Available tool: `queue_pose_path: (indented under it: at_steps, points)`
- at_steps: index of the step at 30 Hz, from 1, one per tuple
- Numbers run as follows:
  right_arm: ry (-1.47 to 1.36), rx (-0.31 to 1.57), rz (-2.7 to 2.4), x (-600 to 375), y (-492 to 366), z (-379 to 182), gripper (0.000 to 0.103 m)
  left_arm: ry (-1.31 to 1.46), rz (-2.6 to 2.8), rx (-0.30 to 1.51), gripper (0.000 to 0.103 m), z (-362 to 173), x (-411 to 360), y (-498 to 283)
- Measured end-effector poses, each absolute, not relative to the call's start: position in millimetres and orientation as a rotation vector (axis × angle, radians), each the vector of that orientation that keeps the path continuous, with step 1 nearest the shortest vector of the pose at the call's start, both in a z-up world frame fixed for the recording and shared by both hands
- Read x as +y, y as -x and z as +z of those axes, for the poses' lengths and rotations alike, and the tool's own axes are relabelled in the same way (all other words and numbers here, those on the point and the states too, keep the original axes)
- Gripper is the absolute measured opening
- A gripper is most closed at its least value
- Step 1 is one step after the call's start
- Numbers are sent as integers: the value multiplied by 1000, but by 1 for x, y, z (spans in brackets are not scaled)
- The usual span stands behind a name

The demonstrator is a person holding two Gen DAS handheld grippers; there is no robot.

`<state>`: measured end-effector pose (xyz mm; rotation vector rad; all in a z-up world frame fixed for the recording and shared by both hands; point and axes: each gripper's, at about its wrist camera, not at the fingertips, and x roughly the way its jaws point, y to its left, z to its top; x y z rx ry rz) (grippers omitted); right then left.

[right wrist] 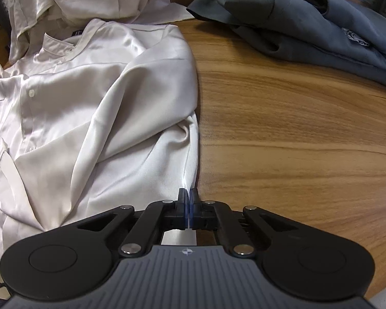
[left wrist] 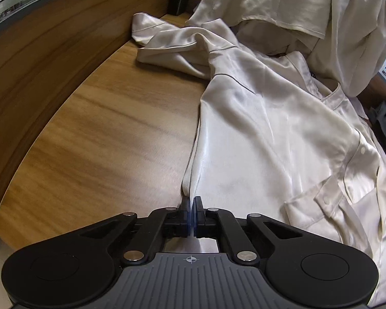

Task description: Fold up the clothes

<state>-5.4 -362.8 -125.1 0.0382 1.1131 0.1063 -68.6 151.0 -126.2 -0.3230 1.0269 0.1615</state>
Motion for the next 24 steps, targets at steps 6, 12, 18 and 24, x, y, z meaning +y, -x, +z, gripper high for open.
queue_pose_path:
  at_steps: [6,12,18,24]
  points:
    - [-16,1150,101,-366,22,-116,1,327,161,1096,4,-117,150,90]
    - [18,1188,124,-369,35,-112,6,316,160,1098,28,-105,148,106]
    - [63,1128,217,-378,27,-84,28,286,11,961,58,-71,127,104]
    - [120,1069,316,-385,6,-61,34,207,-180,979,58,-84,80,78]
